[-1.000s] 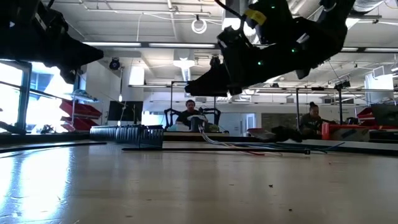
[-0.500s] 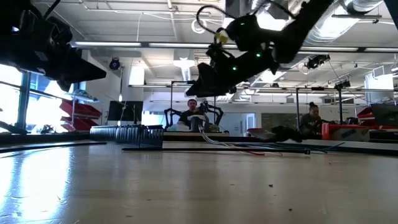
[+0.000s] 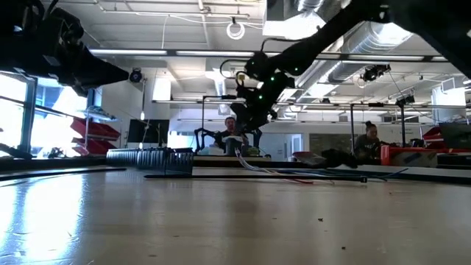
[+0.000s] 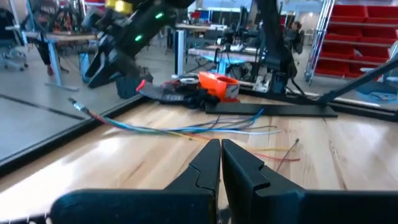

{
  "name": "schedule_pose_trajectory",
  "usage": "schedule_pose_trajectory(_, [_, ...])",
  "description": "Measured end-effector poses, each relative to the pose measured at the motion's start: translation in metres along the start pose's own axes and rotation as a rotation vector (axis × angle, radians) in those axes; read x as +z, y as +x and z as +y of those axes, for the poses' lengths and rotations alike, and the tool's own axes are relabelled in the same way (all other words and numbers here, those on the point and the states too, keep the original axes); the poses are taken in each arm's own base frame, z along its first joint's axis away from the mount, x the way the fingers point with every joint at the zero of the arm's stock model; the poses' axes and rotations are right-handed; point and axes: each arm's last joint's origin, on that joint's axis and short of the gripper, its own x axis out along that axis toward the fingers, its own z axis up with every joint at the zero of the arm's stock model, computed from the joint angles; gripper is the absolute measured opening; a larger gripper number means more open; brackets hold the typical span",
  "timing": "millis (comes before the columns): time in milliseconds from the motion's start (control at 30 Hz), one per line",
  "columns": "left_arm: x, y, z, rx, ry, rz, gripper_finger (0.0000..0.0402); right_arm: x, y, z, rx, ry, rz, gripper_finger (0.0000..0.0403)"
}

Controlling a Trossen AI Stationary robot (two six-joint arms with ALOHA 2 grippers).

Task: Ziptie cables
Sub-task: Put the colored cables in the center of the table

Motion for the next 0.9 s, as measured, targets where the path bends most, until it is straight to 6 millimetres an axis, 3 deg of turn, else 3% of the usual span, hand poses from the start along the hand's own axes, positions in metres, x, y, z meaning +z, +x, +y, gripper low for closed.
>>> schedule_pose_trajectory(233, [0.002,0.0,0.0,-0.002,-0.007,-0.015,0.0,-0.004,0.049,-0.024,0.12,0.021,0.13,0.0261])
schedule_pose_trajectory(467, [0.002,0.0,0.0,-0.002,-0.01,-0.014,0.0,-0.01,0.075,-0.026,0.132,0.027,0.195,0.0236])
schedule_pose_trajectory(567, [0.002,0.0,0.0,-0.003,-0.011,-0.013,0.0,-0.009,0.075,-0.026,0.133,0.027,0.2,0.0183])
schedule_pose_trajectory(767, [0.001,0.0,0.0,-0.003,-0.009,-0.012,0.0,-0.003,0.064,-0.024,0.169,0.026,0.207,0.0022])
schedule_pose_trajectory(900, [0.001,0.0,0.0,-0.003,-0.009,-0.012,0.0,0.025,0.025,-0.018,0.184,0.001,0.142,0.0009])
